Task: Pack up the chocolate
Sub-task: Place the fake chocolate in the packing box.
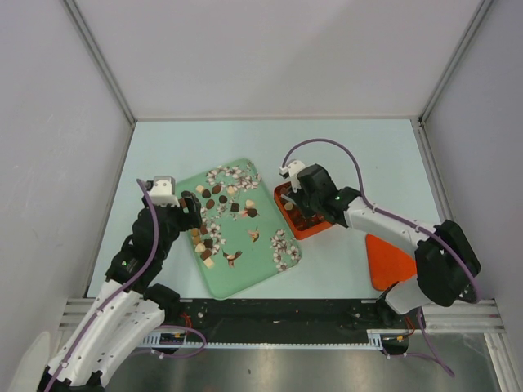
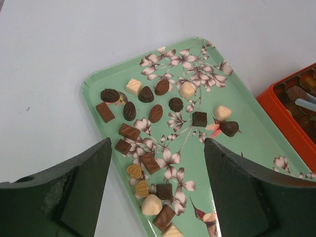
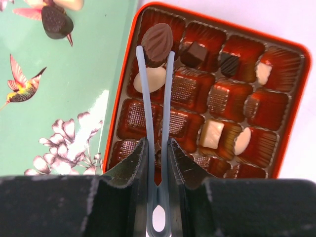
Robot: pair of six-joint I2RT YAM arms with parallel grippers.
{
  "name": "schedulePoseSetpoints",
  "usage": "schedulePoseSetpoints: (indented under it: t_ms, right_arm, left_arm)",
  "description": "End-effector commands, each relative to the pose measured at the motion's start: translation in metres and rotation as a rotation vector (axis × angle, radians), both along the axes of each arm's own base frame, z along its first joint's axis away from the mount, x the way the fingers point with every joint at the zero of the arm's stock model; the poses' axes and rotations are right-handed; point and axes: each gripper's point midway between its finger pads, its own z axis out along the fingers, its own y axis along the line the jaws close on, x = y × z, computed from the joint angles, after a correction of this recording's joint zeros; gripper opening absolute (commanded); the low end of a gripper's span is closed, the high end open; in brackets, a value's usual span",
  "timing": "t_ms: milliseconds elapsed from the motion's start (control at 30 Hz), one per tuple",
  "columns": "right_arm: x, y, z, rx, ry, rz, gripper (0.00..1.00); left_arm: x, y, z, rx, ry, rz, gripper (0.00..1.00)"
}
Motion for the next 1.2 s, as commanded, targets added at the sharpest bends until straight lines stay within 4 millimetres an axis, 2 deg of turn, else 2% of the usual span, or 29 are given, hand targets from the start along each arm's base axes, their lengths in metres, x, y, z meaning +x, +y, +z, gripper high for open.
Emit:
schedulePoseSetpoints:
  t_ms: [0, 267, 700, 933, 1167]
  right_arm:
    - [0.008, 0.010, -0.002, 0.047, -0.001, -0.003, 0.11]
    - [0.019, 0.010, -0.011, 0.054, 0.000, -0.027, 0.16]
    - [0.018, 0.016, -0.023, 0.061, 0.031, -0.014, 0.31]
    - [0.018, 0.014, -0.020, 0.059, 0.025, -0.024, 0.31]
    - [0.015, 0.013, -0.017, 0.063, 0.030, -0.022, 0.37]
  left_arm:
    - [0.004, 0.000, 0.007, 0.008, -0.032, -0.008, 0.80]
    - [0.004, 0.000, 0.007, 0.008, -0.030, -0.008, 0.80]
    - [0.004, 0.000, 0.006, 0.011, -0.028, -0.008, 0.80]
    - [0.004, 0.000, 0.007, 0.010, -0.032, -0.010, 0.80]
    - [0.004, 0.000, 0.007, 0.011, -0.030, -0.009, 0.80]
